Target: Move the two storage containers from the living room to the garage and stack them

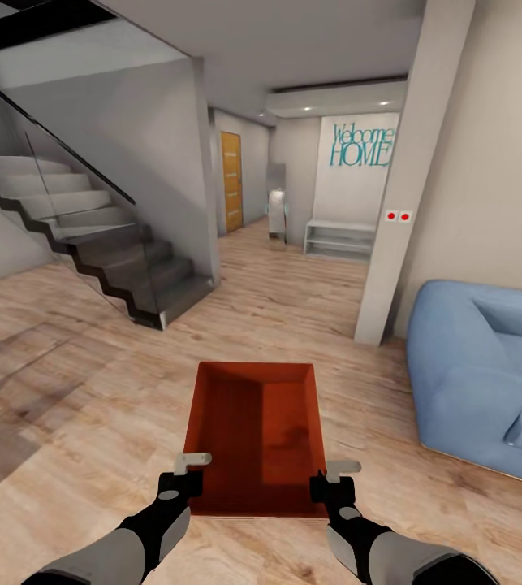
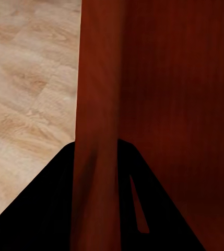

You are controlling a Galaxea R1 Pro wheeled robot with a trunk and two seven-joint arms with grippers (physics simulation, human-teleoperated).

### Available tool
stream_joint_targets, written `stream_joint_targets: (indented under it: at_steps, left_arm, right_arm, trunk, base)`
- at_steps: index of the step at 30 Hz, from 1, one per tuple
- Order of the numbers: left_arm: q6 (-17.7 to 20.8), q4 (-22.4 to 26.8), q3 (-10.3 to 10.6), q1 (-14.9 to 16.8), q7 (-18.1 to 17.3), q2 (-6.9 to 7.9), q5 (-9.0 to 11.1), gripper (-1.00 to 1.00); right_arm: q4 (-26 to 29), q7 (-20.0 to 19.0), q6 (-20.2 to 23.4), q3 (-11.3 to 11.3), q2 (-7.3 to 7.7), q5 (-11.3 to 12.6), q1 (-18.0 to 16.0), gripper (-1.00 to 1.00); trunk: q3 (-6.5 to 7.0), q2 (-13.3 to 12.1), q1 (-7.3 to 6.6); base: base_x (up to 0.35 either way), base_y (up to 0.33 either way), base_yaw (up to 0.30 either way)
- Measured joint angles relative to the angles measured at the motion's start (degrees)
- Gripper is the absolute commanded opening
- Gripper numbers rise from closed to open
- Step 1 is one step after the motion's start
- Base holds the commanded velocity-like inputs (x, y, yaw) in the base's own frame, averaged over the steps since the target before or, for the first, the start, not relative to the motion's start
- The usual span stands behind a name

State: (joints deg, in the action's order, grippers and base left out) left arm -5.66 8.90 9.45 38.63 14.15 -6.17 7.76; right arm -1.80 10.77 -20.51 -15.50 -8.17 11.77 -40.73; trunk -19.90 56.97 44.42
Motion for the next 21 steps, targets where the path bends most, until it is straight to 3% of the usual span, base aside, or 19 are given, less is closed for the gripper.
stream_joint_targets:
  at_steps: [21]
  left_arm:
    - [0.0,0.1,0.2,0.0,0.0,0.07,0.2,-1.00]
  right_arm:
    - [0.1,0.1,0.0,0.1,-0.04,-0.2,0.0,-1.00]
  trunk:
    - [0.00,0.0,0.00]
  base:
    - [0.323,0.000,0.000]
